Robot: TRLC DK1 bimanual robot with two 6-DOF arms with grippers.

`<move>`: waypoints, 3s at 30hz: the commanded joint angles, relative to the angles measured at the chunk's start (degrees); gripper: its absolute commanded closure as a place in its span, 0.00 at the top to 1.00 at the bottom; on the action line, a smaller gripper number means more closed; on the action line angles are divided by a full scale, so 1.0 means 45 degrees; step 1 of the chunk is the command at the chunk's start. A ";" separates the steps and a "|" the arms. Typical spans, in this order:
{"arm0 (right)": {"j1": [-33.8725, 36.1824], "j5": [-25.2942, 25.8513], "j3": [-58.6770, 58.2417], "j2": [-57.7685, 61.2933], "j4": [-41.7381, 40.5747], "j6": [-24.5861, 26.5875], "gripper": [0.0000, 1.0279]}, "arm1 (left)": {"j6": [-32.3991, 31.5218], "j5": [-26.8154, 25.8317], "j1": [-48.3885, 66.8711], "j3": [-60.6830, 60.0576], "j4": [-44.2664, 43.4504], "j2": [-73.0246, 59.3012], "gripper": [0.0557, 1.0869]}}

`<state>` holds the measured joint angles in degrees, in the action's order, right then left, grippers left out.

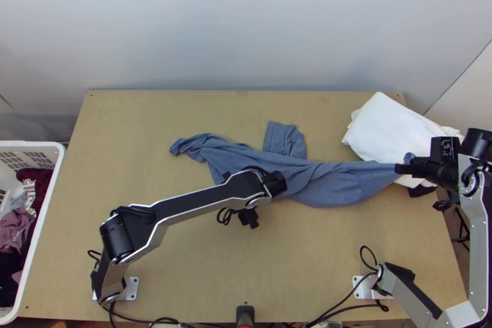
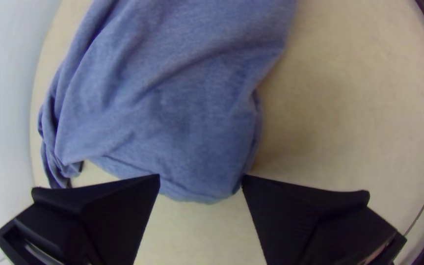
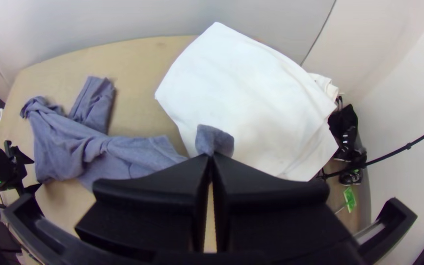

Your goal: Fold the t-shirt

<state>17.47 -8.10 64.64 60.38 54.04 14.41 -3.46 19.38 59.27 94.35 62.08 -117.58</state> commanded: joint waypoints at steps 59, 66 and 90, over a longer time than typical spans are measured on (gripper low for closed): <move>-0.5934 -0.3200 0.5733 -0.0019 0.1956 -0.5098 0.03 | 0.3504 -1.2489 -1.5572 0.3234 0.1965 0.8648 0.04; -0.5934 -0.3181 0.3565 0.0039 0.1624 -0.4512 0.03 | 0.4129 -1.2489 -1.4850 0.1612 0.1242 0.7672 0.04; -0.4098 -0.0798 -0.1220 0.1328 -0.3513 -0.3301 0.03 | 0.5282 -0.8271 -1.2037 -0.0614 -0.4597 0.3433 0.05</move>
<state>-2.15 -14.98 60.53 65.71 45.39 0.71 21.67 -21.50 3.77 86.11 45.65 -96.97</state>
